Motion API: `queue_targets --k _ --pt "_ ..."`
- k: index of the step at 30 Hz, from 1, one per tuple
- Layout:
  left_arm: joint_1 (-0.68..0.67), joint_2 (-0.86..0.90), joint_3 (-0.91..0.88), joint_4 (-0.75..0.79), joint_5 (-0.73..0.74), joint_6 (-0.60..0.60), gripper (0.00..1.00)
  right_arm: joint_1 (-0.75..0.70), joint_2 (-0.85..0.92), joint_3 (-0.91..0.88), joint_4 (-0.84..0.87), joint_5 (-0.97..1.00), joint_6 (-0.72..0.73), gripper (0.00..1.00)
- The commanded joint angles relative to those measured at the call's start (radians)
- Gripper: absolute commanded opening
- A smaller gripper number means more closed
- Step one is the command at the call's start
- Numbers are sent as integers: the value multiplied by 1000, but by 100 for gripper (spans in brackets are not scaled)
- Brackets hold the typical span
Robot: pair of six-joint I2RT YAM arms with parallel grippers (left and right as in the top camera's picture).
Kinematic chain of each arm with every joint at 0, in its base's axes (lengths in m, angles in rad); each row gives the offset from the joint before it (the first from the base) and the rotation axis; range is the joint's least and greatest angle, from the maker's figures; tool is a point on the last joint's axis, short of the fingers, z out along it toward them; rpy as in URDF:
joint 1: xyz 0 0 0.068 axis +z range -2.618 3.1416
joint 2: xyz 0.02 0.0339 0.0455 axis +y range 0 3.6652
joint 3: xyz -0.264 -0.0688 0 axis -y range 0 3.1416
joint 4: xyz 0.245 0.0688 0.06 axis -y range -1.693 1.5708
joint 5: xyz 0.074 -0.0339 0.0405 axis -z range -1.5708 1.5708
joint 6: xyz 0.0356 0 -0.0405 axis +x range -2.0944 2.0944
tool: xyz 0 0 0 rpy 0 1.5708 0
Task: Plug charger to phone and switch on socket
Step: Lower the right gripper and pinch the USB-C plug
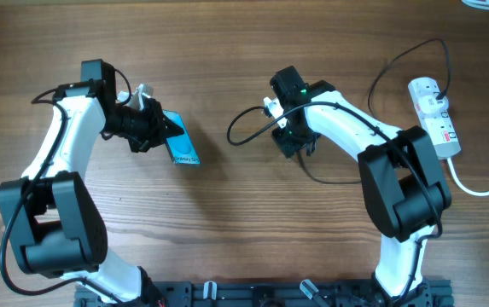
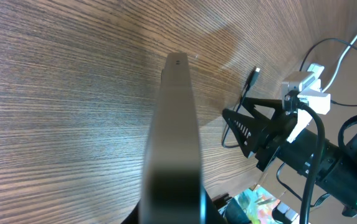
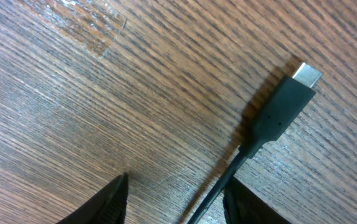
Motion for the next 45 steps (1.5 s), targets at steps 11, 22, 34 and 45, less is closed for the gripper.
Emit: queue_targets --k 11,22,34,45 --pt "-2 -22 10 -5 34 -2 4 -6 76 -57 178 127 136 64" --pt "-2 -22 10 -4 34 -2 4 -57 76 -136 233 164 237 43" --pt "-2 -22 10 -4 34 -2 4 -58 76 -136 235 134 212 23" --pt "-2 -22 10 -4 34 -2 4 -58 76 -136 298 129 179 30"
